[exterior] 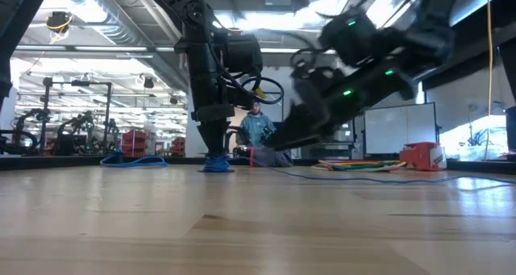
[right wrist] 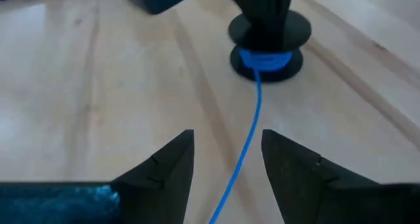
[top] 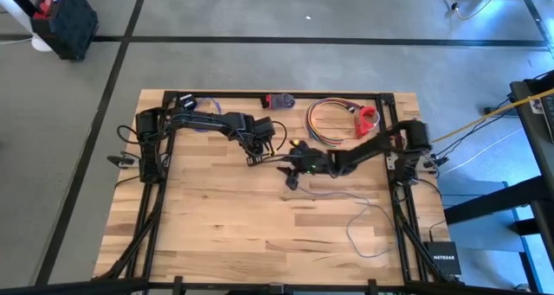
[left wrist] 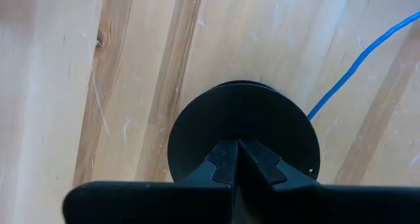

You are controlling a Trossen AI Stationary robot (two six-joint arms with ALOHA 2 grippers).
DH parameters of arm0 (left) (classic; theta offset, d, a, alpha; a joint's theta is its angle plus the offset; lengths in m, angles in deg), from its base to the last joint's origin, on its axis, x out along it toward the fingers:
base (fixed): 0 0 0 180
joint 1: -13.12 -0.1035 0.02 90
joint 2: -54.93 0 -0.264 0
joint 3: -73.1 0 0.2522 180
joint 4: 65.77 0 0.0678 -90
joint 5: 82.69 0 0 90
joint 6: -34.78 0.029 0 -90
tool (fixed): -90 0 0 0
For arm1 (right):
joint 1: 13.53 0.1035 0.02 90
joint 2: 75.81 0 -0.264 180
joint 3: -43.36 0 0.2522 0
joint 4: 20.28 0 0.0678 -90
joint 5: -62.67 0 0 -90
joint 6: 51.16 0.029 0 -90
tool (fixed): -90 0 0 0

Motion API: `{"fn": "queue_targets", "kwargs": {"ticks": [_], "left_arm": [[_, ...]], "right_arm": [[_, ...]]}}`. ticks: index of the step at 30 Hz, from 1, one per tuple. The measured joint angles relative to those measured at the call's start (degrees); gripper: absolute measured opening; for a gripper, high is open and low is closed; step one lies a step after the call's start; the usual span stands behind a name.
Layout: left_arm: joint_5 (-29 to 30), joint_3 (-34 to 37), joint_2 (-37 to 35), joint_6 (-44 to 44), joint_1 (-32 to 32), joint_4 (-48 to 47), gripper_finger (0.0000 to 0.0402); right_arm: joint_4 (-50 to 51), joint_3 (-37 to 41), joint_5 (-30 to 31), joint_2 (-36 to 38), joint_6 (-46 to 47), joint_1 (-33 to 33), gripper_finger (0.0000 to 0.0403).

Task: Coil cords
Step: Uncoil the blue wire from the black spool

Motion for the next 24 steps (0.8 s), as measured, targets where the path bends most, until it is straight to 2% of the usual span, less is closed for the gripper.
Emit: {"fn": "queue_targets", "kwargs": {"ticks": [8,14,17,22,24], "left_arm": [[-0.13,-0.04,0.0,0.0,0.04,-0.26,0.0004],[-0.13,-0.02,0.0,0.05,0.04,-0.28,0.0004],[-0.11,-0.02,0.0,0.13,0.04,-0.28,0.0004],[-0.08,-0.02,0.0,0.25,0.04,-0.26,0.0004],[-0.09,-0.02,0.0,0.25,0.04,-0.27,0.0004]], "right_arm": [[0.85,-9.32,-0.45,-8.56,-3.35,-3.94,0.0182],[1.34,-11.63,-0.68,-11.22,-5.3,-4.83,0.0172],[1.48,-11.74,-0.68,-11.58,-6.47,-4.88,0.0135],[0.44,-11.74,-0.68,-11.56,-9.85,-4.87,0.0022],[1.0,-11.75,-0.68,-11.55,-11.32,-4.59,0.0013]]}}
